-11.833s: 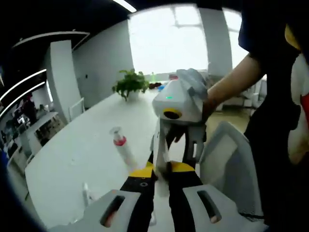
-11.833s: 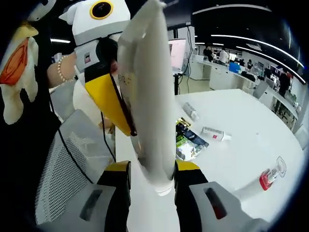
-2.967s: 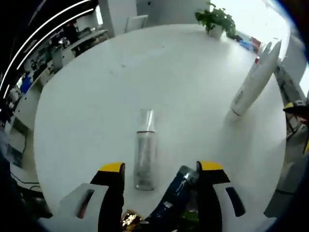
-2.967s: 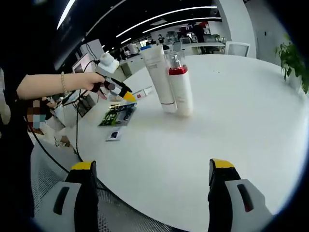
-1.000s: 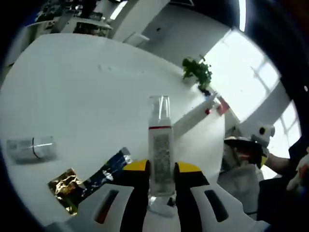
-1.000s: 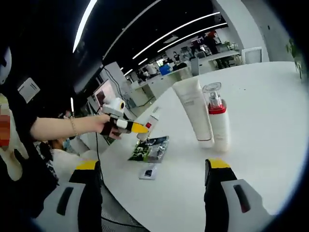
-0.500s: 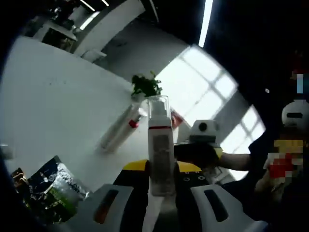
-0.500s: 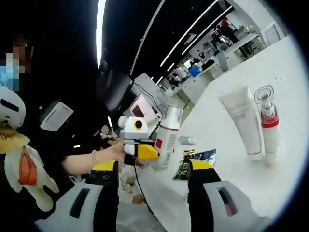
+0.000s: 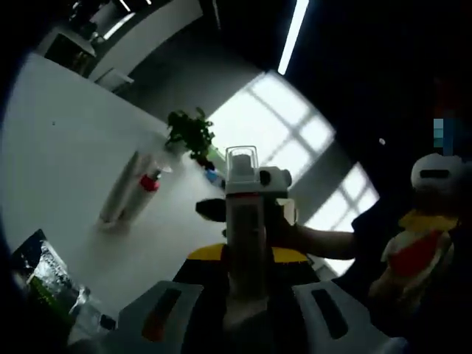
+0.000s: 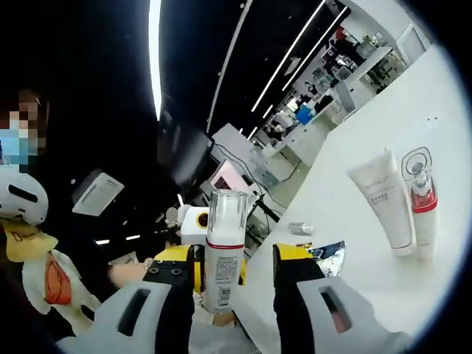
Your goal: Arrange the skincare products in the storage area until every visible bottle or jar stands upright without overlapping.
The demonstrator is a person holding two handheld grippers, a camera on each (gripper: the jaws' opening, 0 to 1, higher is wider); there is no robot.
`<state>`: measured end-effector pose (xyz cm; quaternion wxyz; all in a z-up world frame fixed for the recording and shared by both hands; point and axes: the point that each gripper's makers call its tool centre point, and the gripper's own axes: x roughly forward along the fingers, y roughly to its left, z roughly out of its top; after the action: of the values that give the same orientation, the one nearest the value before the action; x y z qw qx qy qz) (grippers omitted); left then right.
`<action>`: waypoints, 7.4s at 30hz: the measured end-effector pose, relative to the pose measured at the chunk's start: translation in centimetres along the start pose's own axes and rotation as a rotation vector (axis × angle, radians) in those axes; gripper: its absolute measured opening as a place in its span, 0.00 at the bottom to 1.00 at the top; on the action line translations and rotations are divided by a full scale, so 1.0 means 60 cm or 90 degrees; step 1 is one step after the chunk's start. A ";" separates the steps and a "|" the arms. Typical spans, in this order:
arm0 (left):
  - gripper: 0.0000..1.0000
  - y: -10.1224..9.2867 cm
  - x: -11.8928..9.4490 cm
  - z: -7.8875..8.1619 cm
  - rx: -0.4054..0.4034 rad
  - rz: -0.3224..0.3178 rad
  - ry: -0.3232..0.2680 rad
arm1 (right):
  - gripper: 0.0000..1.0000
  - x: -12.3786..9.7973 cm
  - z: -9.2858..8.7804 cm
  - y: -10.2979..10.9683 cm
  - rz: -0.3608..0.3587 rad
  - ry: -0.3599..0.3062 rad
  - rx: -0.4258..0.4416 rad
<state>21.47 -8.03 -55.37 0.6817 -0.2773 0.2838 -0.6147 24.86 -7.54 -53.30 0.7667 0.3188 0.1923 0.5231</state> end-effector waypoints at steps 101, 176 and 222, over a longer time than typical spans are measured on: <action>0.22 0.349 0.208 -0.087 0.473 0.297 0.271 | 0.22 -0.106 -0.075 -0.328 -0.173 0.372 -0.485; 0.55 0.256 0.012 -0.092 0.282 0.437 0.135 | 0.76 -0.158 -0.063 -0.255 -0.334 0.258 -0.372; 0.99 0.151 -0.249 -0.192 0.116 0.615 0.007 | 1.00 -0.202 -0.180 -0.180 -0.391 0.234 -0.297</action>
<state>18.00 7.34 -69.19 0.9089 -0.0501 0.3286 -0.2519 20.86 -18.33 -69.02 0.8914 -0.0335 0.2884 0.3481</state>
